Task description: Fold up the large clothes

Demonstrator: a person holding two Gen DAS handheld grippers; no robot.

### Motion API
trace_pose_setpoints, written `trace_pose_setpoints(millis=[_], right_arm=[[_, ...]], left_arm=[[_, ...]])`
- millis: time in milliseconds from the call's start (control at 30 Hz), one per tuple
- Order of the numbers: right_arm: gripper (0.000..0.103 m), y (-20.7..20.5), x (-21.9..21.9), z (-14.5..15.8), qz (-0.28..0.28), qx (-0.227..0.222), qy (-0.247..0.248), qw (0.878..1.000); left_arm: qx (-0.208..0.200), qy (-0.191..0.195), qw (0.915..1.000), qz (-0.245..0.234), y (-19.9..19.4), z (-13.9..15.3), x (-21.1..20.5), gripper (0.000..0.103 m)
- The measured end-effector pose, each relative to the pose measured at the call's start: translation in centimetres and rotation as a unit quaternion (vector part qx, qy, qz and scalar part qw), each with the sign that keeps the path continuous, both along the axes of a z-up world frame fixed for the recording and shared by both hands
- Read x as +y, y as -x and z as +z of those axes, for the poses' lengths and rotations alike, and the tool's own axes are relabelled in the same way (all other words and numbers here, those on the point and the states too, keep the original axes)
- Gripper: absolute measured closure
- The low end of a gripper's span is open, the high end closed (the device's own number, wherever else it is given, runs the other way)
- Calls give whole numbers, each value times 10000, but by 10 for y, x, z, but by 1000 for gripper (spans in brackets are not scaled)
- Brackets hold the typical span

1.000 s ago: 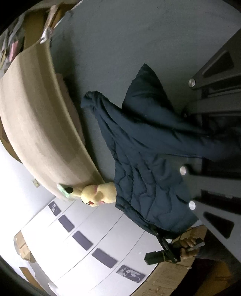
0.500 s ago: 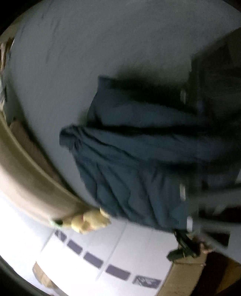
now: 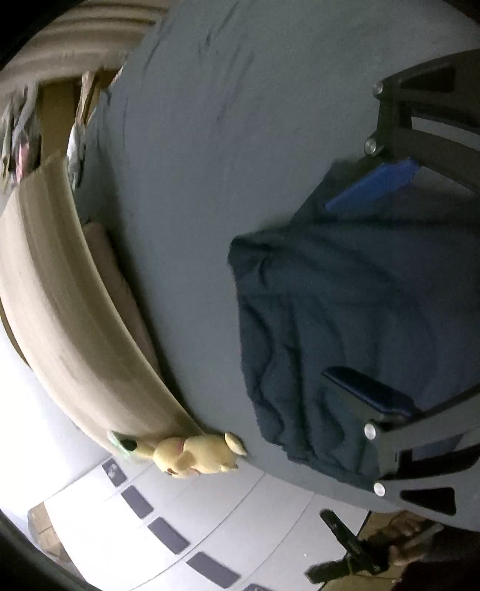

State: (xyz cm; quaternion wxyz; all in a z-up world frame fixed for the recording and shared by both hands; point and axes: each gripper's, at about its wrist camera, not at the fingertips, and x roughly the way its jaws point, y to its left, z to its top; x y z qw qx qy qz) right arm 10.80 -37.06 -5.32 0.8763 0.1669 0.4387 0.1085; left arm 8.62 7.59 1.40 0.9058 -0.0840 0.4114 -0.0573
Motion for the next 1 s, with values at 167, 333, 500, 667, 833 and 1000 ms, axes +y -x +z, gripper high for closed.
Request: trace_pose_setpoints(millis=[167,333,500,667,833,1000], right_arm=[[15,-48,-35,-23,-494,429,-752,9950],[15,-91,-26,-50,-191,967,-677,9928],[32,-113,-12,-77,26,1296,-754,9887],[82,-112,-16,-84,14,1374,-468,9894],[88,-112,-11,-78,92,1304,-157,9913],[88,-113,-2,-79,61,1295,46,9915]], left_arm=[[619,438,9968,253,-59,-31,19,25],[884,296,9954,233,-84,-57,11,25],[1061,171,9940,219,-98,-77,5,27],[1179,-142,9921,406,-106,-91,6,61],[1167,-320,9915,471,-108,-95,5,79],[1147,-392,9914,487,-110,-98,6,82]])
